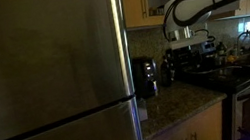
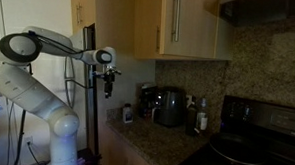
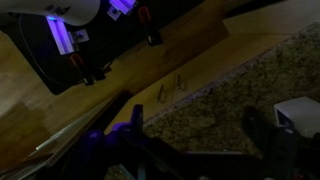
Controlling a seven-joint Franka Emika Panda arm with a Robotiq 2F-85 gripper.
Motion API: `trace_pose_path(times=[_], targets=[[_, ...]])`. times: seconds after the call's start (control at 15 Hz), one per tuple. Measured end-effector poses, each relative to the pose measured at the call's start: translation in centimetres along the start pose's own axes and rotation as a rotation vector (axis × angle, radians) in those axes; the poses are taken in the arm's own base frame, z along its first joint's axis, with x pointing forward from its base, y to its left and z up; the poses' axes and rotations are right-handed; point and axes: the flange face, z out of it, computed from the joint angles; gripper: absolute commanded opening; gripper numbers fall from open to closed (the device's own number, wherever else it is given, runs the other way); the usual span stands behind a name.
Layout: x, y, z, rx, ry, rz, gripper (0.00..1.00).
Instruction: Open the air fryer
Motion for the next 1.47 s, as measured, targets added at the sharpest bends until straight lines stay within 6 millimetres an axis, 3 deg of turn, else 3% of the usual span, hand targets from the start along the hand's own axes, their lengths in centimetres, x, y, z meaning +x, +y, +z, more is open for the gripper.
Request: trace_pose_path(times=[0.2, 0.53, 0.93, 1.13, 1.4, 1.47], targets=[[-0.5, -0.1, 0.1, 0.015, -0.042, -0.005, 1.0], [-0.8, -1.1, -0.8, 0.07, 0.024, -0.255, 1.0], [1.2, 0.9, -0.9, -0.168, 0.171, -0.454, 1.0], [4.5, 5.2, -4.5, -0.253, 0.324, -0.487, 1.0], [8.3, 14.6, -11.3, -0.065, 0.487, -0.482, 1.0], [8.5, 16.2, -12.3, -0.042, 0.502, -0.478, 1.0]])
